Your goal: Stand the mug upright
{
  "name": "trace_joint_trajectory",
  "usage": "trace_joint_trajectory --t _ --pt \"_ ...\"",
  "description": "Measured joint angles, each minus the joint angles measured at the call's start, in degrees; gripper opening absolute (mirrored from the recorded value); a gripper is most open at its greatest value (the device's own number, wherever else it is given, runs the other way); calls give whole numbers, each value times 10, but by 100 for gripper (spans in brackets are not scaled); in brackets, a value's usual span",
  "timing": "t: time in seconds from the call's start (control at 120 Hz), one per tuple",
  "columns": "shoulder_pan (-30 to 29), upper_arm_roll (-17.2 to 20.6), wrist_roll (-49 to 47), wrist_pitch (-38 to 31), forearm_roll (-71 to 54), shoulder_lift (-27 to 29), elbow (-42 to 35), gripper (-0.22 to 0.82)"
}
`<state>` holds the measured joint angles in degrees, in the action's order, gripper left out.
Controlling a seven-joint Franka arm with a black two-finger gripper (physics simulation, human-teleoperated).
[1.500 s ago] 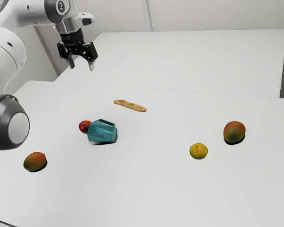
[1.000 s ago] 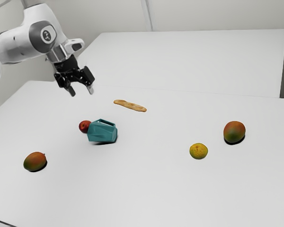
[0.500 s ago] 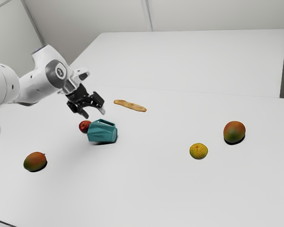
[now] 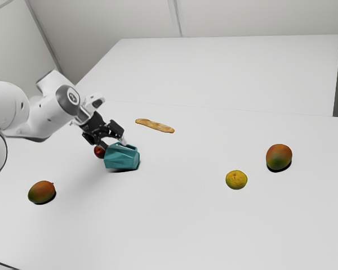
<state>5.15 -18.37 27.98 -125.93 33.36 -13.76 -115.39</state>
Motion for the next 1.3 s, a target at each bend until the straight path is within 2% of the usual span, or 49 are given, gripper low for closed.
trace_joint_trajectory --t 0.758,0.9,1.142,1.3 --pt "-15 0 95 17 167 -26 -20 59" --pt "-15 0 115 22 188 -26 -21 48" --pt "-15 0 141 29 204 -23 -21 17" --pt "-14 0 151 32 212 -21 -20 3"
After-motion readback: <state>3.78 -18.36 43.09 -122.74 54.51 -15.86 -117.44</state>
